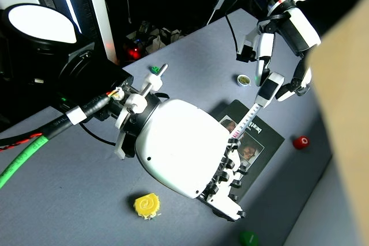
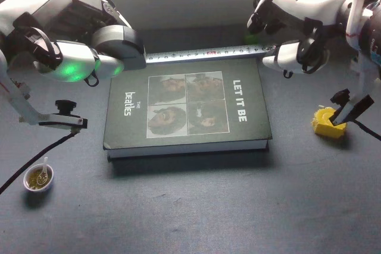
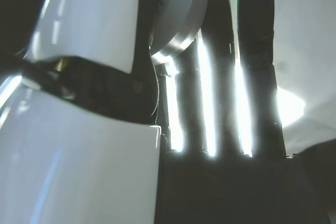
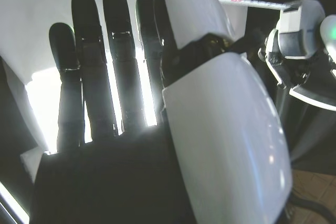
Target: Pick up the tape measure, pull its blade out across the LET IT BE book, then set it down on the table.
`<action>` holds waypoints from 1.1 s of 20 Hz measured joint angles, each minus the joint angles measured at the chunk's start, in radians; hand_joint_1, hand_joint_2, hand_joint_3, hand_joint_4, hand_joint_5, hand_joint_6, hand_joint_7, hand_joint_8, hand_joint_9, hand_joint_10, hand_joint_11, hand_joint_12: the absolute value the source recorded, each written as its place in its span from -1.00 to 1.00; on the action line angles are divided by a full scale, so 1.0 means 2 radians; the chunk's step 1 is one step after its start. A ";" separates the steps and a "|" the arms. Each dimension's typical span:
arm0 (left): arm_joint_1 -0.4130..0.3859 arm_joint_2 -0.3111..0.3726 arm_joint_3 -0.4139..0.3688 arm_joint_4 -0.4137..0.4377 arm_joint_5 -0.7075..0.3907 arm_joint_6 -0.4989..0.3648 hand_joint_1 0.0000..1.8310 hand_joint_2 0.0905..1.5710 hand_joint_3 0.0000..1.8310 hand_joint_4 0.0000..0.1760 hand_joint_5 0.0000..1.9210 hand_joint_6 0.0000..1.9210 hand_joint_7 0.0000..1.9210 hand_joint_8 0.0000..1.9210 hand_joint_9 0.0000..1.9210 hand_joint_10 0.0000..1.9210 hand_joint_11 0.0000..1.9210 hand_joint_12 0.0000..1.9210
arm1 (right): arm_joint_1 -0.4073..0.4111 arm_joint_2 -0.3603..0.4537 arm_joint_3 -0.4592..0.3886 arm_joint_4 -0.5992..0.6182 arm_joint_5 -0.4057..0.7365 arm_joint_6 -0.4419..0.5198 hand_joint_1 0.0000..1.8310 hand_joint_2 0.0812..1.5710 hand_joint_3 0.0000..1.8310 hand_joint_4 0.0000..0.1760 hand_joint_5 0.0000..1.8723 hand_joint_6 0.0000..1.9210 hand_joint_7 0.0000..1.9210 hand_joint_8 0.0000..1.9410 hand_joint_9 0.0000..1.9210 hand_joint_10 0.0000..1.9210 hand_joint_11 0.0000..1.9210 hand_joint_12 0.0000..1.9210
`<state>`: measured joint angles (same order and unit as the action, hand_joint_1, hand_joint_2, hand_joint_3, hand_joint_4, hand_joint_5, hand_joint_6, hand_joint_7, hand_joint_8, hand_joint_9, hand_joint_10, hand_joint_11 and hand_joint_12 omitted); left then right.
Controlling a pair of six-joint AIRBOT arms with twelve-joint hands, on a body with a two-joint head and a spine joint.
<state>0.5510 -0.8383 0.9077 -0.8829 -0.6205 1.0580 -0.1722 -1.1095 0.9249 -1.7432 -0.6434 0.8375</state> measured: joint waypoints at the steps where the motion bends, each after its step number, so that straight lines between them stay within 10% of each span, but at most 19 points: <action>1: 0.000 0.000 0.000 0.000 0.000 0.000 0.52 0.30 -1.00 -1.00 0.18 -0.35 0.22 -0.28 0.00 0.16 -0.13 -0.01 | 0.000 0.000 0.000 0.000 0.000 0.000 0.19 0.38 -1.00 -1.00 -0.17 -0.98 -0.07 -0.99 -0.18 -0.96 -0.74 0.32; 22: 0.000 0.000 0.000 0.001 0.000 0.000 0.52 0.31 -1.00 -1.00 0.15 -0.31 0.20 -0.23 -0.02 0.17 -0.16 0.03 | -0.002 -0.001 0.007 0.000 0.005 0.002 0.16 0.38 -1.00 -1.00 -0.15 -0.98 -0.05 -0.99 -0.16 -0.97 -0.72 0.33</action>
<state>0.5518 -0.8379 0.9077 -0.8803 -0.6212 1.0588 -0.1753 -1.1114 0.9398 -1.7435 -0.6331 0.8406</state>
